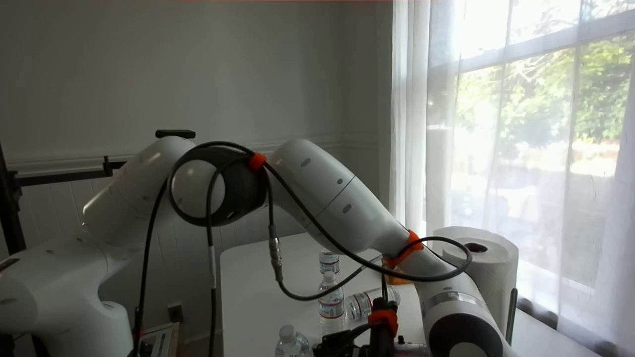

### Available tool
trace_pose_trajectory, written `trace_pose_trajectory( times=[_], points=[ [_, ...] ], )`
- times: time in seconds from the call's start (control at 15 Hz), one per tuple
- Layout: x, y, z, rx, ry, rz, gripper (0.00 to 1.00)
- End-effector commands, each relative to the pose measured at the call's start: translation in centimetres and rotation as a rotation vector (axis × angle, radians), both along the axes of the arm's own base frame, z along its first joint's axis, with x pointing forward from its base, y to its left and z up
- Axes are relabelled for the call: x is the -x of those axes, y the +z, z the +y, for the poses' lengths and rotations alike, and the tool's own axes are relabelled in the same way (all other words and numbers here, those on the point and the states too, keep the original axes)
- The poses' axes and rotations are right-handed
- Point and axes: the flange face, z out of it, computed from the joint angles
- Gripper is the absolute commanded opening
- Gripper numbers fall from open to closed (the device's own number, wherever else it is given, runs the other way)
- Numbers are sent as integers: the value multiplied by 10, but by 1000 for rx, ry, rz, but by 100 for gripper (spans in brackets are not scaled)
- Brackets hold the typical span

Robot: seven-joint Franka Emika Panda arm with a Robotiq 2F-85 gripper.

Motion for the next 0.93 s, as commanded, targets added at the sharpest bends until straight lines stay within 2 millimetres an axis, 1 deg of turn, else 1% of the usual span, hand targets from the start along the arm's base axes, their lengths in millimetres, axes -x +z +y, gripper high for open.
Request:
trace_pose_trajectory(
  times=[0.0, 0.27, 0.4, 0.47, 0.53, 0.73, 0.87],
  points=[
    [-9, -3, 1, 26, 24, 75, 21],
    [-15, -9, 3, 54, 31, 111, 21],
    [-18, -10, 5, 64, 38, 123, 54],
    [-19, -11, 5, 68, 40, 129, 64],
    [-20, -12, 6, 73, 42, 131, 79],
    [-22, -14, 5, 86, 44, 137, 99],
    [-23, -13, 3, 90, 47, 134, 100]
  ],
)
